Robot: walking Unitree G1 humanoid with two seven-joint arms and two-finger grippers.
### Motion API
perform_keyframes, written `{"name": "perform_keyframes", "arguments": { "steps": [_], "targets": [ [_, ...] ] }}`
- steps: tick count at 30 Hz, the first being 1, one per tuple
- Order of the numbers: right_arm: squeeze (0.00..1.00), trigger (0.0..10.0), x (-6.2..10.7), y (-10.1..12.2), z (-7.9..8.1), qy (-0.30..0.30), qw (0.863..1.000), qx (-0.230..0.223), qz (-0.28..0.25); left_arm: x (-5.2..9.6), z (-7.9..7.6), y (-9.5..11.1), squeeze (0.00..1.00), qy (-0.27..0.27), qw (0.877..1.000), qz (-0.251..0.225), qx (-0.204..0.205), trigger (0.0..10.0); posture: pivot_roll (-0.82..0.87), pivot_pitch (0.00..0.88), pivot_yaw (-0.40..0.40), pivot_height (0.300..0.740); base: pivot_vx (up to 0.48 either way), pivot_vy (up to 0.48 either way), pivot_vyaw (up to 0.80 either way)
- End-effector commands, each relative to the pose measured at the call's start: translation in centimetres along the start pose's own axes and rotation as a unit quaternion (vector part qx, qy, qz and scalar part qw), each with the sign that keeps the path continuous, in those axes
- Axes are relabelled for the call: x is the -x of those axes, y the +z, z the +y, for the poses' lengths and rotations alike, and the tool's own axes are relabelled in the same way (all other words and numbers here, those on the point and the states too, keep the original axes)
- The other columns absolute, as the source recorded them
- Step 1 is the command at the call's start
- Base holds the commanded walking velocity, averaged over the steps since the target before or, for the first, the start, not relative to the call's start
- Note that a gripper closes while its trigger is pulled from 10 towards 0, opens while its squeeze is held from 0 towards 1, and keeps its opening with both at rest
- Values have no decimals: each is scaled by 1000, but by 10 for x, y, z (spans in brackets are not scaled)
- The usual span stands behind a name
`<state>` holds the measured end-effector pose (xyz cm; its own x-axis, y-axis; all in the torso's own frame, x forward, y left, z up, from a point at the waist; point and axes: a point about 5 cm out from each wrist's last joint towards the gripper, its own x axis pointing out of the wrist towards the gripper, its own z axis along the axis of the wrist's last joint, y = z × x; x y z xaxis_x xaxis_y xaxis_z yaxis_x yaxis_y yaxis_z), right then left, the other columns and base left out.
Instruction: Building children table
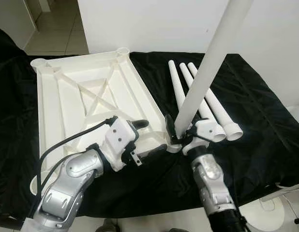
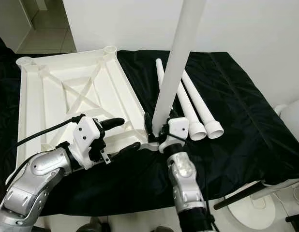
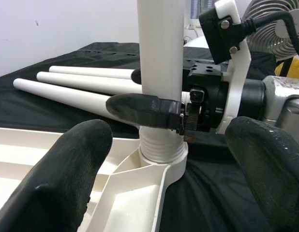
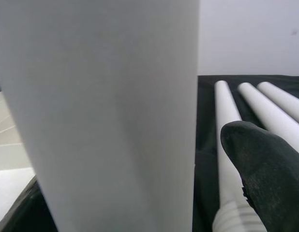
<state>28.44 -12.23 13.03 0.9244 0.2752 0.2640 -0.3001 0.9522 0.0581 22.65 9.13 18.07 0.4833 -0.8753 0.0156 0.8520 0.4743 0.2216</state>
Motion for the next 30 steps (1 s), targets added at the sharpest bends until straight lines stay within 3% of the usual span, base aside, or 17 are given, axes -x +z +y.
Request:
{"name": "perform_keyframes", "arguments": {
  "steps": [1, 2, 3, 13, 23, 24, 27, 28, 30],
  "targets": [
    [0, 10000, -1, -3, -5, 27, 1000, -5, 15, -3, 0, -3, 0, 25, 1000, 8, 4, 10000, -34, 21, -7, 740, 0, 0, 0],
    [0, 10000, -1, -3, -5, 27, 1000, -5, 15, -3, 0, -3, 0, 25, 1000, 8, 4, 10000, -34, 21, -7, 740, 0, 0, 0],
    [0, 10000, -5, -2, -9, 78, 997, 1, 28, -8, -3, -8, 0, 28, 999, 17, 9, 10000, -33, 19, -10, 740, 0, 0, 0],
    [0, 10000, -10, -1, -15, 161, 985, 15, 54, -12, -5, -9, 0, 29, 999, 20, 13, 10000, -31, 18, -11, 740, 0, 0, 0],
    [0, 10000, -13, 1, -30, 261, 959, 43, 98, -19, -9, -15, 0, 39, 998, 39, 35, 10000, -28, 17, -14, 740, 0, 0, 0],
    [0, 8118, -14, 2, -32, 265, 958, 46, 100, -20, -9, -15, 0, 41, 998, 39, 34, 10000, -28, 16, -17, 740, 0, 0, 0],
    [0, 8118, -15, 2, -34, 267, 957, 47, 101, -20, -9, -15, 0, 42, 998, 40, 32, 10000, -28, 16, -17, 740, 0, 0, 0],
    [0, 4314, -16, 2, -36, 267, 957, 48, 102, -21, -9, -15, 0, 43, 998, 39, 31, 10000, -28, 15, -18, 740, 0, 0, 0],
    [0, 4314, -17, 3, -37, 269, 956, 48, 103, -21, -9, -15, 0, 44, 998, 39, 31, 10000, -28, 15, -18, 740, 0, 0, 0]
  ]
}}
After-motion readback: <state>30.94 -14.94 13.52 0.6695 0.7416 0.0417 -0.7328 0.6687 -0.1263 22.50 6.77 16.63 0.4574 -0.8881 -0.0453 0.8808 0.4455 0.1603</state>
